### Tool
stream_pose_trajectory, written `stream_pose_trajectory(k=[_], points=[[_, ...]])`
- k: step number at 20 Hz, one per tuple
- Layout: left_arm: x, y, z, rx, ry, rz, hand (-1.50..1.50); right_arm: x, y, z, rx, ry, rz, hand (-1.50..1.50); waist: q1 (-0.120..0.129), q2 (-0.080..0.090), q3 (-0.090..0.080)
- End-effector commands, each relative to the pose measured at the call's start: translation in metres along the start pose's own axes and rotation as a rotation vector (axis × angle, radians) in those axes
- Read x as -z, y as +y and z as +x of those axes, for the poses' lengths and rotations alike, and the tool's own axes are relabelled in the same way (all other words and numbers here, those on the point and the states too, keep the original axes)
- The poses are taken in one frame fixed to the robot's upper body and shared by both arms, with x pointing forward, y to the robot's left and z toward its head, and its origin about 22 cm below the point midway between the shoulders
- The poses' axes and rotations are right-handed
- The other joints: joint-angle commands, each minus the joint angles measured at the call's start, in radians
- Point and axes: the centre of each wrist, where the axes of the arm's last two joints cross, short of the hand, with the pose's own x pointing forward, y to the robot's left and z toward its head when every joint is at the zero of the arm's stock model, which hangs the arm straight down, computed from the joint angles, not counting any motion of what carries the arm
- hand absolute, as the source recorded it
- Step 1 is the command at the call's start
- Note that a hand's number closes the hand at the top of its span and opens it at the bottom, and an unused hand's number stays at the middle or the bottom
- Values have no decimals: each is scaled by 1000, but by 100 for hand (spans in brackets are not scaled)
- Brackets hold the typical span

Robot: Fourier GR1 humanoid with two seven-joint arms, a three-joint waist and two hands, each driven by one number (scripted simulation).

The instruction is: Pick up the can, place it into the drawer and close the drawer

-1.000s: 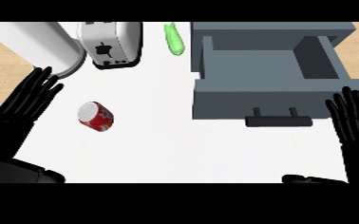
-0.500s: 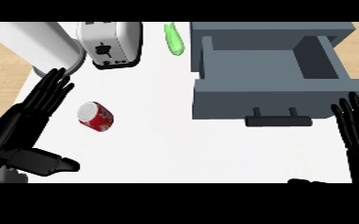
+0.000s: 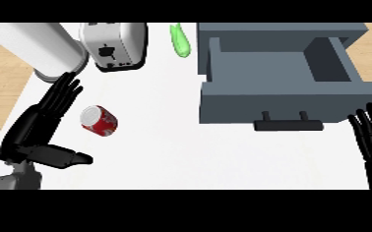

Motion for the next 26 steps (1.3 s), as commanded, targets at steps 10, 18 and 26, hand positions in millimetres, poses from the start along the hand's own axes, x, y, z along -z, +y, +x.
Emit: stream_pose_trajectory(k=[10, 18, 26], points=[[20, 14, -58, 20, 32, 52, -150, 10, 2, 15, 8, 3, 6, -150, -2, 1, 0], [-18, 23, -72, 41, 48, 39, -150, -2, 13, -8, -2, 14, 9, -150, 3, -1, 0], [-13, 27, -124, 26, 90, 51, -150, 3, 17, 2, 4, -4, 9, -150, -2, 1, 0]])
